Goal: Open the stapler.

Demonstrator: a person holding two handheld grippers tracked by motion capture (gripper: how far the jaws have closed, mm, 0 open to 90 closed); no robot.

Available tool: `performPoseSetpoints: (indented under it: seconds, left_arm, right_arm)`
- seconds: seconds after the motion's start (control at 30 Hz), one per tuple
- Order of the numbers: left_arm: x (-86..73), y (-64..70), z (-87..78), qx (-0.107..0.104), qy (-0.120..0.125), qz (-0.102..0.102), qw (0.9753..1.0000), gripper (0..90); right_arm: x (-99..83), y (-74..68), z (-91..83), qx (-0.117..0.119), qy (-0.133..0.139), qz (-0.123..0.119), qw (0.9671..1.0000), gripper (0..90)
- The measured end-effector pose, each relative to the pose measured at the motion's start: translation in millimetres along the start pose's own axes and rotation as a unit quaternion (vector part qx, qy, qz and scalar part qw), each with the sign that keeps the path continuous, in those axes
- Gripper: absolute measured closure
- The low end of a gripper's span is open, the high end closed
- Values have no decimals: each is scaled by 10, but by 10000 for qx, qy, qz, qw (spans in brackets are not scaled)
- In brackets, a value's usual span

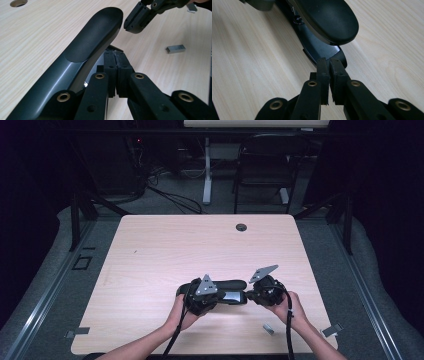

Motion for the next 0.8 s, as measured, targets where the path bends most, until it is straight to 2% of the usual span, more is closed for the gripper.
performPoseSetpoints:
  seconds: [0.13, 0.27, 0.4, 0.43, 0.47, 0.5, 0.6, 0.63, 0.7, 0.77, 0.8]
  left_arm:
    - [-57, -1, 120, 144, -30, -146, 9998, 900]
    - [-103, 23, 209, 198, -94, -308, 9993, 900]
    - [-113, 22, 248, 264, -77, -358, 9990, 900]
    - [-117, 19, 254, 283, -82, -373, 9989, 900]
    - [-121, 15, 259, 312, -71, -392, 9987, 900]
    - [-121, 15, 259, 312, -71, -392, 9987, 900]
    - [-135, 17, 277, 306, -91, -402, 9987, 900]
    - [-143, 15, 295, 321, -88, -421, 9986, 900]
    - [-152, 15, 313, 339, -74, -443, 9984, 900]
    - [-160, 17, 324, 365, -58, -464, 9982, 900]
    - [-167, 11, 332, 402, -54, -432, 9982, 900]
  right_arm:
    - [10, -28, 85, 11, -2, -47, 10000, 888]
    - [23, -83, 197, -46, -96, -316, 9994, 900]
    - [11, -101, 306, -71, -188, -405, 9990, 900]
    - [11, -123, 356, -67, -108, -351, 9993, 900]
    - [-10, -121, 394, -87, -255, -444, 9986, 900]
    - [-9, -113, 418, -113, -249, -511, 9983, 900]
    - [-21, -107, 484, -96, -173, -441, 9988, 900]
    - [-27, -106, 519, -116, -93, -353, 9993, 900]
    - [-23, -85, 516, -156, -154, -396, 9990, 900]
    - [-18, -94, 529, -155, -59, -317, 9994, 900]
    - [-20, -92, 529, -234, -58, -341, 9991, 900]
Point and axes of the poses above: each handheld gripper's, and its own axes: z roughly forward along the jaws, x roughly out of its top, y roughly to its right, the point moved 9 cm from there along z, roughly forward along the jaws, and after that the axes turned 6 degrees about y, right-handed, at the moved point
